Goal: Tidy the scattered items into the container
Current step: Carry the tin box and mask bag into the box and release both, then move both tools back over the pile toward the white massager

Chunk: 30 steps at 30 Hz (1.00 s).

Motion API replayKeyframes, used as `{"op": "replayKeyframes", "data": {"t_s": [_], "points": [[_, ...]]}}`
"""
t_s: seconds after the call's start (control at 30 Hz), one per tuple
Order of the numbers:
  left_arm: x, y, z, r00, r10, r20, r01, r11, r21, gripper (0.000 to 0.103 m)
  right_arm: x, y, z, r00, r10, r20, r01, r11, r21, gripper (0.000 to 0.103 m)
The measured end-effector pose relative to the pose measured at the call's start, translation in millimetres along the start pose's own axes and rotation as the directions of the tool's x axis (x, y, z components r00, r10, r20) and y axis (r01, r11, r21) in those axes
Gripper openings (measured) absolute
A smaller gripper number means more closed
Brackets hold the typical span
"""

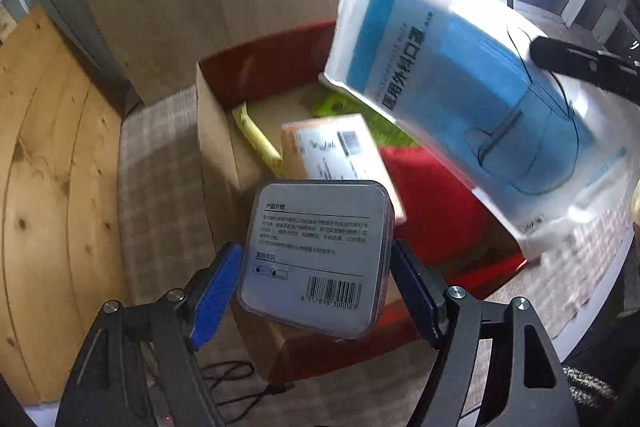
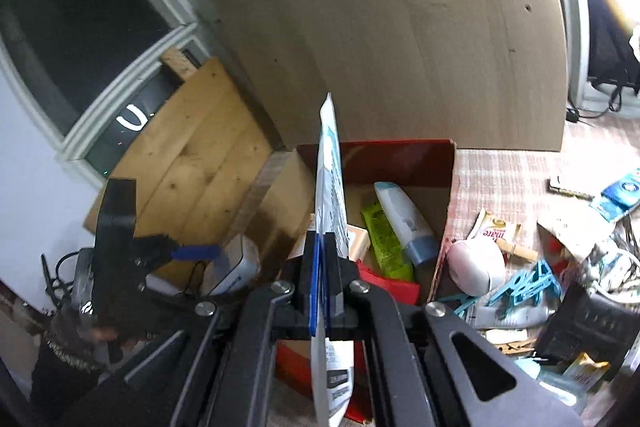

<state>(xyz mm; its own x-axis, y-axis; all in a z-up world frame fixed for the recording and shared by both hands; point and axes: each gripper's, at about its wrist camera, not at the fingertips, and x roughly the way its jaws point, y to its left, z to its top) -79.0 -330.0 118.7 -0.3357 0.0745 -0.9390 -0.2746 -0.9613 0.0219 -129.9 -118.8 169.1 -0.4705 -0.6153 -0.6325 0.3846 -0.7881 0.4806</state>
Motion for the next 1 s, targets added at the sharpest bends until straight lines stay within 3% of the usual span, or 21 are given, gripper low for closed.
{"op": "replayKeyframes", "data": {"t_s": [0.23, 0.37, 0.4, 0.47, 0.53, 0.8, 1.0], "points": [[10.2, -6.3, -13.0, 1.0, -0.007, -0.03, 0.008, 0.999, 0.033, 0.074, 14.2, -1.9, 0.4, 0.999, -0.037, -0.008, 0.037, 0.999, 0.027, 0.002], [11.1, -5.0, -14.9, 0.998, 0.029, -0.05, -0.028, 0.999, 0.028, 0.074, 22.7, 2.9, -1.5, 0.994, -0.098, -0.047, 0.098, 0.995, -0.002, 0.01], [10.4, -3.7, -15.3, 0.998, 0.034, -0.053, -0.032, 0.999, 0.02, 0.072, 21.6, 5.0, -1.9, 0.991, -0.123, -0.043, 0.123, 0.992, -0.015, 0.014], [5.2, -1.3, -15.2, 0.998, 0.04, -0.041, -0.04, 0.999, 0.004, 0.072, 19.1, 7.4, -1.9, 0.985, -0.169, -0.039, 0.168, 0.985, -0.033, 0.044], [-2.8, 1.9, -13.9, 0.999, 0.052, -0.013, -0.052, 0.999, -0.015, 0.072, 13.7, 8.8, -1.5, 0.981, -0.192, -0.017, 0.19, 0.98, -0.053, 0.048], [-31.4, -1.3, -12.3, 0.994, 0.082, 0.071, -0.077, 0.995, -0.063, 0.073, -14.2, -8.9, 3.7, 0.985, -0.175, -0.006, 0.175, 0.984, -0.024, 0.049], [-40.1, -22.0, -9.8, 0.989, 0.051, 0.138, -0.041, 0.996, -0.075, 0.073, -53.2, -31.9, -4.2, 0.985, -0.172, 0.032, 0.172, 0.985, 0.009, 0.049]]}}
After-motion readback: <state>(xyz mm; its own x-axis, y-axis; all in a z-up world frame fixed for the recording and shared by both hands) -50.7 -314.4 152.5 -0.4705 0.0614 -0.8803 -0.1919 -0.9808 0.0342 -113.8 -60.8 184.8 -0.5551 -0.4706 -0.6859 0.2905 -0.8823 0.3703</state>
